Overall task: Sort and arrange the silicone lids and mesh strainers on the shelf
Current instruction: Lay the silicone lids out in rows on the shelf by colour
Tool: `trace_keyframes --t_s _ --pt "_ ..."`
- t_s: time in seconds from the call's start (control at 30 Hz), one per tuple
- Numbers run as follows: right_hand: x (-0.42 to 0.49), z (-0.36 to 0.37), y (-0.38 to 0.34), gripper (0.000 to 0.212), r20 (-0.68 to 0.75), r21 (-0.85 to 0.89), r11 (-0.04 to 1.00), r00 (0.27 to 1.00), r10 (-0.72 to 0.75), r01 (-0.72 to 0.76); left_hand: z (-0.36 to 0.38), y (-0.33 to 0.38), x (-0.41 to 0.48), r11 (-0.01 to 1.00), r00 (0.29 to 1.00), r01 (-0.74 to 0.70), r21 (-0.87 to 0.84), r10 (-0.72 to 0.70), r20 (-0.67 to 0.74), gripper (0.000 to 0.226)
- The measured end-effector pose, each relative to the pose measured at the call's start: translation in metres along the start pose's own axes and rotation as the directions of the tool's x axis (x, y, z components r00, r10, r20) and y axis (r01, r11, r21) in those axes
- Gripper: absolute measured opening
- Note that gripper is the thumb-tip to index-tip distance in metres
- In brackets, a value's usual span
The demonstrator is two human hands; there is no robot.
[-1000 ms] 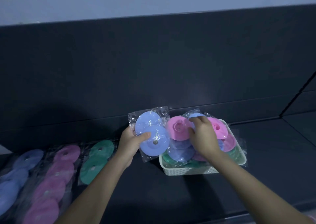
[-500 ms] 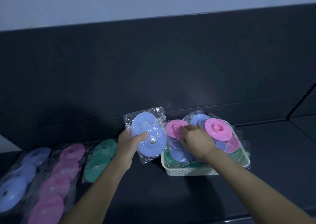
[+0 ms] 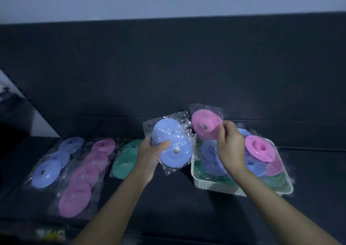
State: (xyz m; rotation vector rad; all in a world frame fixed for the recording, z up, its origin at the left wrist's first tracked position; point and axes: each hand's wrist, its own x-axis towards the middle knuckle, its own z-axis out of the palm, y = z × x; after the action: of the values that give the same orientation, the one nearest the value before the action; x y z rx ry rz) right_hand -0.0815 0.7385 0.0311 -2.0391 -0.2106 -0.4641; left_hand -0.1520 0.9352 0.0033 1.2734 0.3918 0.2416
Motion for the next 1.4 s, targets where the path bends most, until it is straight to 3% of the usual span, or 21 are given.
trace_keyframes --t_s 0.2,0.33,0.43,0.53,0.93,1.27,1.4 --pt "-0.013 0.013 -0.024 0.017 0.043 0.134 0.987 0.995 0.086 -0.091 -0.025 0.002 -0.012 1.000 0.999 -0.017 -0.014 0.016 -0.033 0.033" --pt "-0.026 0.029 -0.036 0.015 0.087 0.168 0.976 0.989 0.123 -0.136 -0.047 0.007 -0.016 0.998 0.997 -0.053 -0.025 0.052 -0.050 0.041" --pt "-0.038 0.044 -0.049 0.015 0.112 0.209 0.966 0.985 0.129 -0.151 -0.068 0.011 -0.017 0.998 0.997 -0.052 -0.043 0.050 -0.051 0.033" --pt "-0.050 0.063 -0.062 0.015 0.137 0.232 0.956 0.979 0.152 -0.181 -0.095 0.016 -0.019 0.999 0.996 -0.044 -0.017 0.043 -0.072 0.046" --pt "-0.107 0.155 -0.117 0.014 0.271 0.263 0.913 0.932 0.239 -0.311 -0.227 0.035 -0.034 0.999 0.977 -0.050 0.002 0.050 -0.207 0.044" --pt "-0.145 0.219 -0.147 0.016 0.390 0.234 0.858 0.852 0.348 -0.457 -0.340 0.040 -0.045 0.998 0.983 -0.011 0.060 0.022 -0.182 0.051" --pt "-0.159 0.242 -0.155 0.014 0.394 0.234 0.834 0.833 0.389 -0.500 -0.379 0.040 -0.045 0.992 0.976 0.061 0.110 -0.036 -0.213 0.033"
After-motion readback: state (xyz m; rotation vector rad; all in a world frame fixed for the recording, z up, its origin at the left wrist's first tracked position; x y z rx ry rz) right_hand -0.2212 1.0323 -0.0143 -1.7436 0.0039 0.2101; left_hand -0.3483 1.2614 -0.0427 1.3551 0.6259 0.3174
